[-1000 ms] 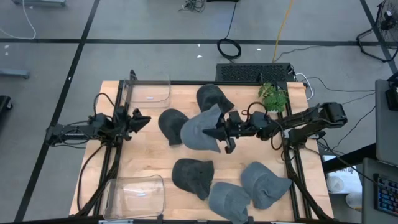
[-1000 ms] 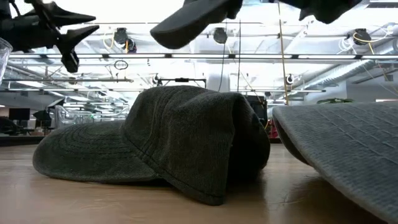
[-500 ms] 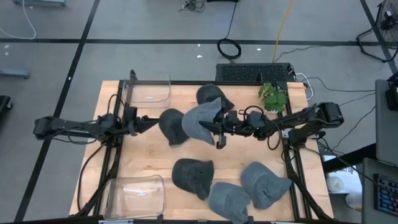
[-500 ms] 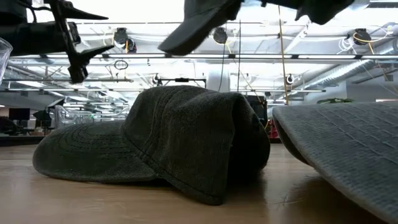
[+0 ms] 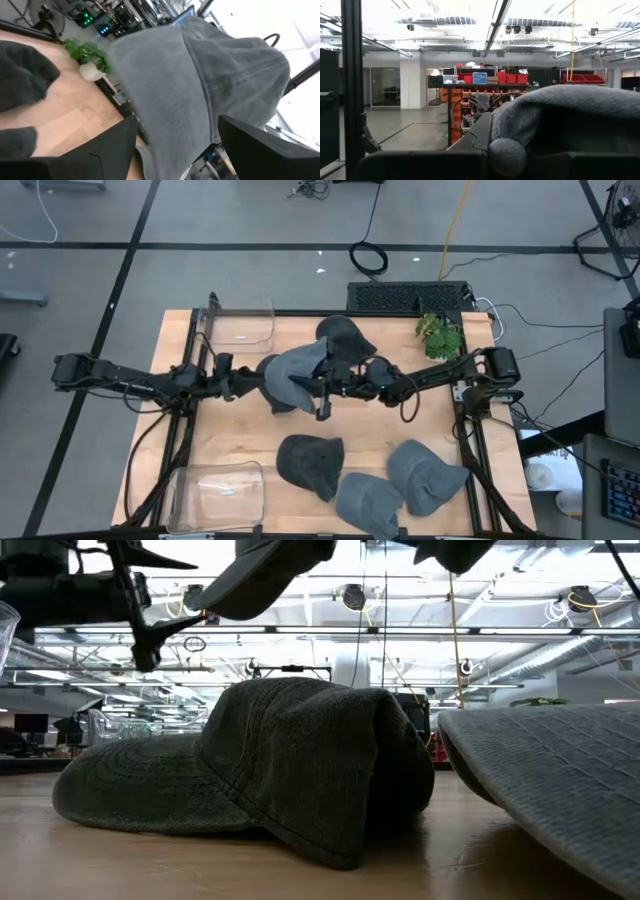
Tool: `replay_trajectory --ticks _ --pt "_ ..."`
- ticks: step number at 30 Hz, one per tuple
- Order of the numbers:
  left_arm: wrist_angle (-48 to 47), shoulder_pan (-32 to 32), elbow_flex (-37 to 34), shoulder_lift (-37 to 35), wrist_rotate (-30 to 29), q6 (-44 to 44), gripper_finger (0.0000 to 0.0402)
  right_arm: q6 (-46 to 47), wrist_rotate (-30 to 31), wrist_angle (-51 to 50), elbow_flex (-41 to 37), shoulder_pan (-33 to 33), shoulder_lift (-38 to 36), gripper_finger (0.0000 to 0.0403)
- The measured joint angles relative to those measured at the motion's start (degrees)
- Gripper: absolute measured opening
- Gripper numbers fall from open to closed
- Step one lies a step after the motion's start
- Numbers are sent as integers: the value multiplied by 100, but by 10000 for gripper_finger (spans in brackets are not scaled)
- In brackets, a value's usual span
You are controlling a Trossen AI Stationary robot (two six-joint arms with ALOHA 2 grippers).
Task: Pick & Place hat
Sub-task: Put the top gray cap into the top transparent bin
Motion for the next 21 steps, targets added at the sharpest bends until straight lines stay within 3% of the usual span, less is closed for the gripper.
replay_trajectory --ticks 8,11,14,18,21 --pt "-34 0 465 505 733 168 267 -104 6 -57 157 0 129 21" --pt "-35 2 491 603 765 344 240 -106 9 -126 157 -1 129 21" --pt "-35 2 491 606 1062 464 173 -114 16 -295 157 -3 129 33" --pt "-13 2 491 433 1845 495 32 -116 247 -668 157 -2 129 91" --pt "-39 -28 491 156 2277 341 19 -165 474 -1147 140 -1 67 127"
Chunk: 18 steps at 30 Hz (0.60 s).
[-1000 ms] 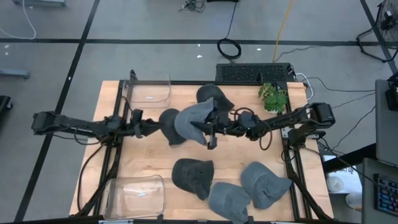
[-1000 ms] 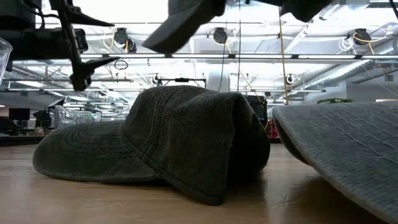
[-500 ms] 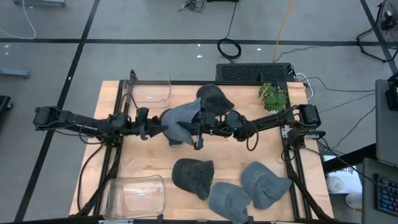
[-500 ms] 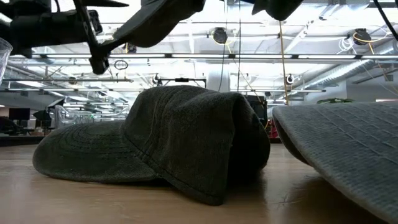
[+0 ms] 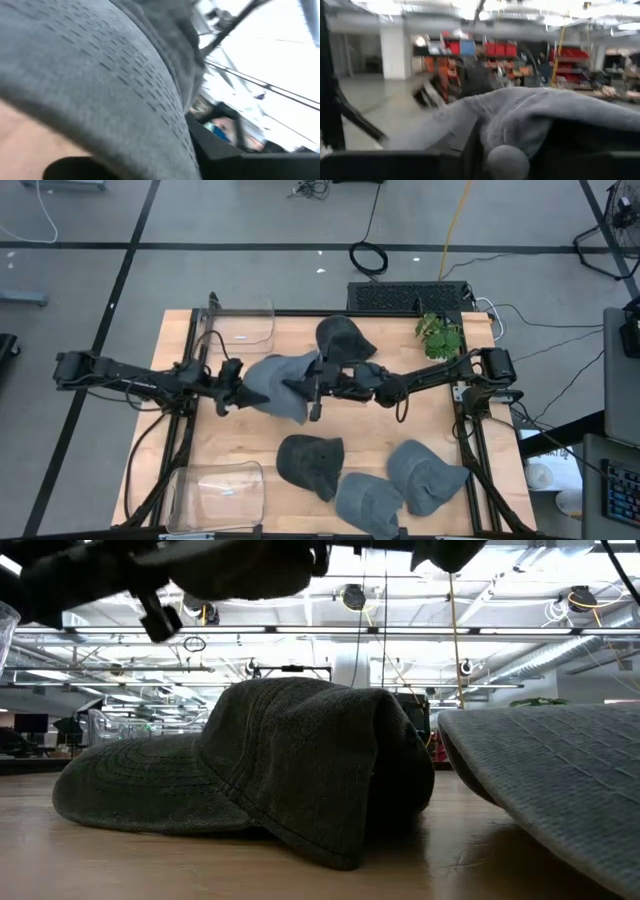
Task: Pick & Place hat
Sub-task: Put the top gray cap into the top transparent bin
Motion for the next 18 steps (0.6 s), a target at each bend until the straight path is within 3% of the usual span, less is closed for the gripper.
replay_trajectory --ticks 5,8,13,18 --pt "-507 -198 29 -765 191 -151 9 48 -17 -936 -201 14 -429 167" --pt "-1733 -359 374 -1380 15 153 8 84 -7 -1447 -398 10 -768 181" --pt "-4717 -792 1614 -2016 -931 1105 8 575 0 -1401 -930 10 -1356 189" --pt "-6540 -1390 2704 -2012 -2094 1652 8 691 3 -946 -1530 10 -1748 184"
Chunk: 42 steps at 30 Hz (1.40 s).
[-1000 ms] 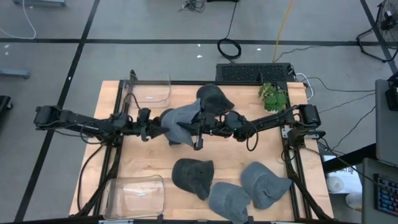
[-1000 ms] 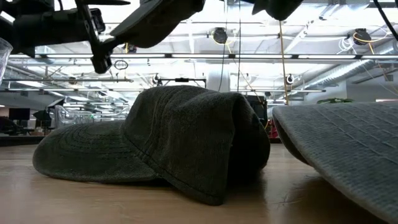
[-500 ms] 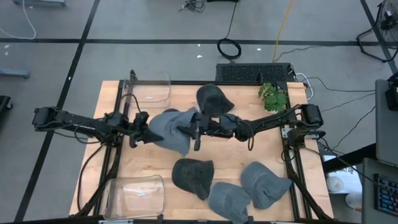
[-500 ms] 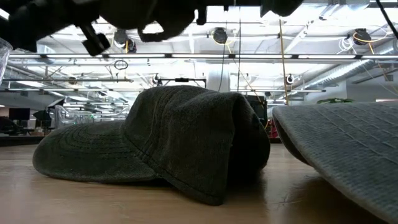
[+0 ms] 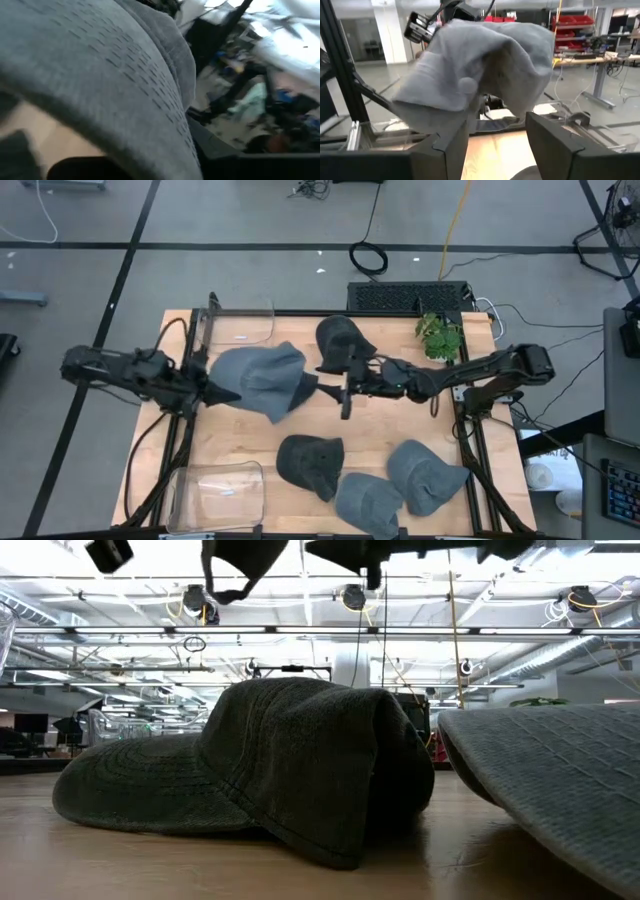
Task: Pick & Place hat
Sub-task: Put the top gray cap into the top transparent bin
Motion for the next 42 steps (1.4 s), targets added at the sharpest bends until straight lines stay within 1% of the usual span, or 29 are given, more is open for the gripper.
replay_trajectory --ticks 3,5,7,9,11,13,16,20,24,27,29,31,33,34,37,41,42 --pt "-400 -166 324 1 -576 69 8 78 -1 380 -332 0 -134 181" --pt "-420 -184 410 -13 -748 35 8 156 -2 615 -496 0 -155 181" --pt "-672 -180 516 -16 -925 92 8 172 -2 715 -640 0 -214 182" --pt "-1143 -138 684 -45 -1314 170 8 177 -2 736 -723 0 -264 182" --pt "-1741 -13 867 -52 -1832 152 8 246 -2 729 -787 0 -305 181" --pt "-2452 183 1120 -54 -2301 -15 8 278 -2 723 -805 0 -314 180" --pt "-3219 557 1501 -54 -2794 -109 8 278 -15 727 -805 0 -318 179" --pt "-3735 1163 1850 -47 -3082 -57 8 252 -15 727 -805 0 -318 182" --pt "-3863 1806 1952 101 -3015 132 8 213 -20 745 -805 0 -318 181" --pt "-3918 2286 1949 395 -2634 147 8 153 -22 809 -805 0 -318 178" --pt "-3519 2558 1937 613 -1924 513 8 130 -24 812 -805 0 -318 176" --pt "-2588 2835 1954 766 -1058 966 8 129 -24 810 -807 0 -318 176" --pt "-1939 3142 2112 952 -217 1271 8 148 -24 812 -805 0 -318 176" --pt "-1782 3316 2273 1090 125 1414 8 172 -25 812 -805 0 -318 176" --pt "-2022 3832 2987 1643 892 1734 8 222 -26 810 -805 0 -318 176" --pt "-2269 4428 3769 2554 2539 2120 8 234 -26 808 -805 0 -316 175" --pt "-2332 4615 3950 2771 2765 2161 8 234 -26 809 -805 -1 -316 174"
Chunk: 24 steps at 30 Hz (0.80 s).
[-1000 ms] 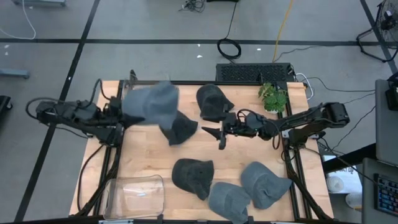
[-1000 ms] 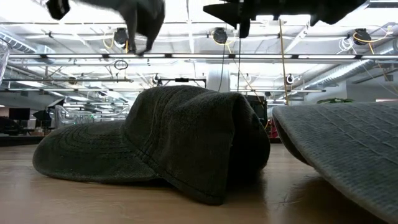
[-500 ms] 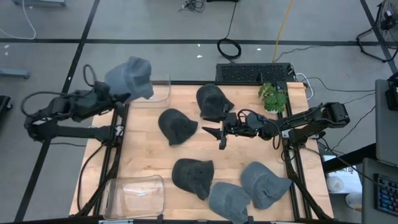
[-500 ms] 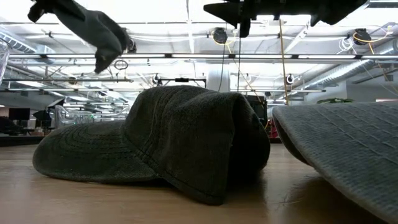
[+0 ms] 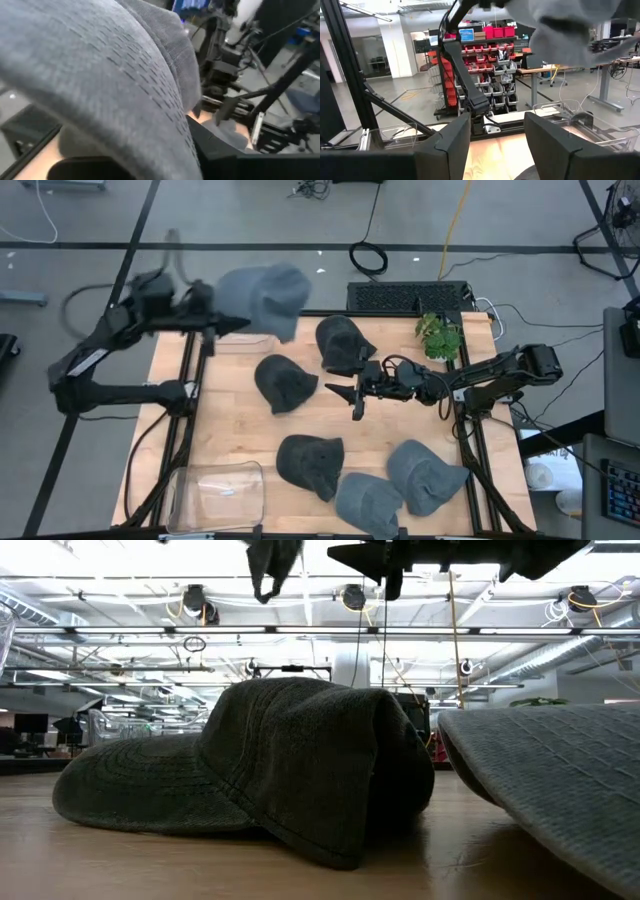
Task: Pick & Place hat
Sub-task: Put the top gray cap into the top transparent bin
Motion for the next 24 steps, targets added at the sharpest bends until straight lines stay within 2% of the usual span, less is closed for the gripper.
replay_trajectory --ticks 1,4,5,7,10,15,20,24 --pt "-216 219 175 201 -13 51 8 0 0 2 -1 1 0 173" --pt "-1299 1216 603 709 -719 374 8 2 0 -1 0 1 0 173" --pt "-1629 1571 598 845 -767 514 8 2 0 -1 0 1 0 174" --pt "-1971 2144 396 1074 -390 707 8 2 -2 1 0 1 0 175" --pt "-1840 2672 -89 1177 442 989 8 2 -2 -1 0 1 0 175" --pt "-1508 3496 -901 1090 738 1271 8 2 -4 -8 0 1 0 172" --pt "-1557 4091 -1454 861 1070 1708 8 -1 -4 -94 0 1 0 174" --pt "-1709 4220 -1603 825 1309 1806 8 -48 -4 -146 0 -8 0 171"
